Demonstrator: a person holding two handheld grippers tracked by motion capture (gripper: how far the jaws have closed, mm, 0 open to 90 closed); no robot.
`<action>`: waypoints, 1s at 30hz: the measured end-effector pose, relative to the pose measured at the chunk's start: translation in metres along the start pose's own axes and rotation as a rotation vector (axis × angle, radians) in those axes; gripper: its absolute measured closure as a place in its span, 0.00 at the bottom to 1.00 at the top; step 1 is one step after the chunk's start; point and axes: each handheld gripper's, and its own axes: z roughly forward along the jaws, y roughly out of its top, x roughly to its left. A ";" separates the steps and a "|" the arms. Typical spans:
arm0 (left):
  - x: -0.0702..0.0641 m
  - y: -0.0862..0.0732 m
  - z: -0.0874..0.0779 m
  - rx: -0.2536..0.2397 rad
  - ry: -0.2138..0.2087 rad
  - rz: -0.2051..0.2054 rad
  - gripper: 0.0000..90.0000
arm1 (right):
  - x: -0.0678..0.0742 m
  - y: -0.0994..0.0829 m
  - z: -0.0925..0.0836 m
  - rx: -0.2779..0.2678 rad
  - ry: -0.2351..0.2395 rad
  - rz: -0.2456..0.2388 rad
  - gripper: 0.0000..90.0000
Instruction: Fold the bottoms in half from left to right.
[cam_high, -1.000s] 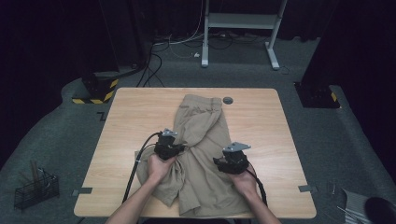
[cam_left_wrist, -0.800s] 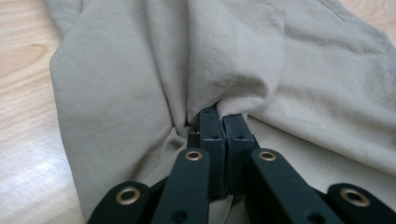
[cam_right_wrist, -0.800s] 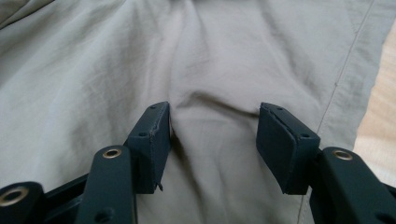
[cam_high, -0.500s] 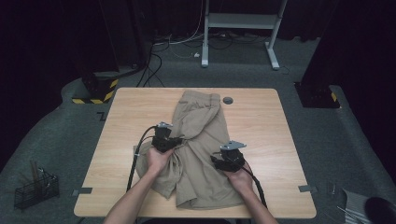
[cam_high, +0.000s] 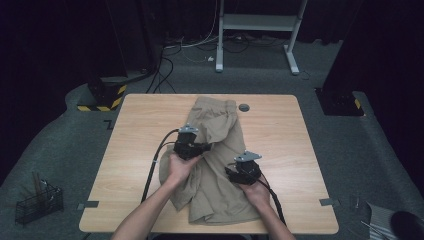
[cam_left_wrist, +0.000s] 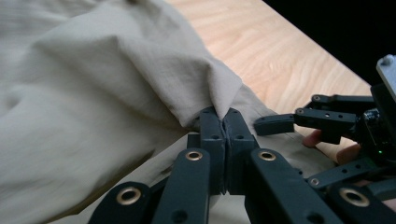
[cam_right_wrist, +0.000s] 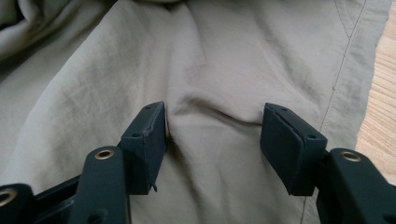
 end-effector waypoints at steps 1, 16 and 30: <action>-0.003 0.001 0.006 0.007 -0.006 0.005 0.99 | 0.000 0.000 0.000 0.000 -0.001 0.000 0.45; -0.004 0.000 0.014 0.066 0.015 0.027 0.68 | 0.000 0.000 0.000 0.001 -0.006 0.005 0.42; 0.034 -0.045 -0.062 0.007 0.201 -0.120 0.37 | 0.004 -0.003 -0.016 -0.044 0.001 0.041 0.49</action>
